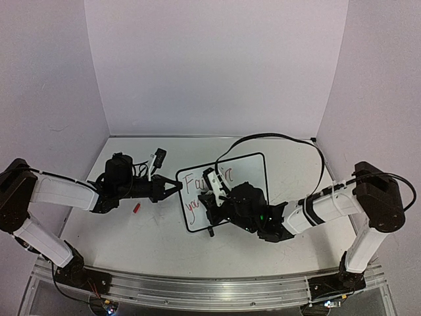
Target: Write a sentence on the whiteboard
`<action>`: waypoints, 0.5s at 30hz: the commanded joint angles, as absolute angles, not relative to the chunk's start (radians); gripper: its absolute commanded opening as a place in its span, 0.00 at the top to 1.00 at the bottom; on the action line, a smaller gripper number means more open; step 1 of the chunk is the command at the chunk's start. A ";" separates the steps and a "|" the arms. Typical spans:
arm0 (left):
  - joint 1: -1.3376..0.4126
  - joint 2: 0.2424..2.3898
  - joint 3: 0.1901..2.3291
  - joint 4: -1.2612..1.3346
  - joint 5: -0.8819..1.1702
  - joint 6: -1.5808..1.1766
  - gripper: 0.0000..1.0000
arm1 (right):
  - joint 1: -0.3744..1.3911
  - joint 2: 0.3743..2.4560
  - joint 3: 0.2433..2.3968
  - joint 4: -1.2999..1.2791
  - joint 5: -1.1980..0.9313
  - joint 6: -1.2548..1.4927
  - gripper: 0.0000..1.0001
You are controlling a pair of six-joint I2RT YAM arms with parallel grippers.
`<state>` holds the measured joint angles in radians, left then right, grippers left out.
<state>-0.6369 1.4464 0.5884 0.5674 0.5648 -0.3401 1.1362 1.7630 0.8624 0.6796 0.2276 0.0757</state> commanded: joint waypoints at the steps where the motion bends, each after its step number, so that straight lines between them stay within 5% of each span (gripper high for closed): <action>1: -0.637 1.424 0.600 0.574 0.557 -0.310 1.00 | 1.107 1.741 0.909 0.697 0.300 0.048 1.00; 15: -0.637 1.424 0.600 0.574 0.557 -0.310 1.00 | 1.107 1.737 0.898 0.697 0.292 0.056 1.00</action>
<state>-0.6361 1.4464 0.5884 0.5674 0.5644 -0.3401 1.1328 1.7630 0.8749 0.6804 0.2302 0.0704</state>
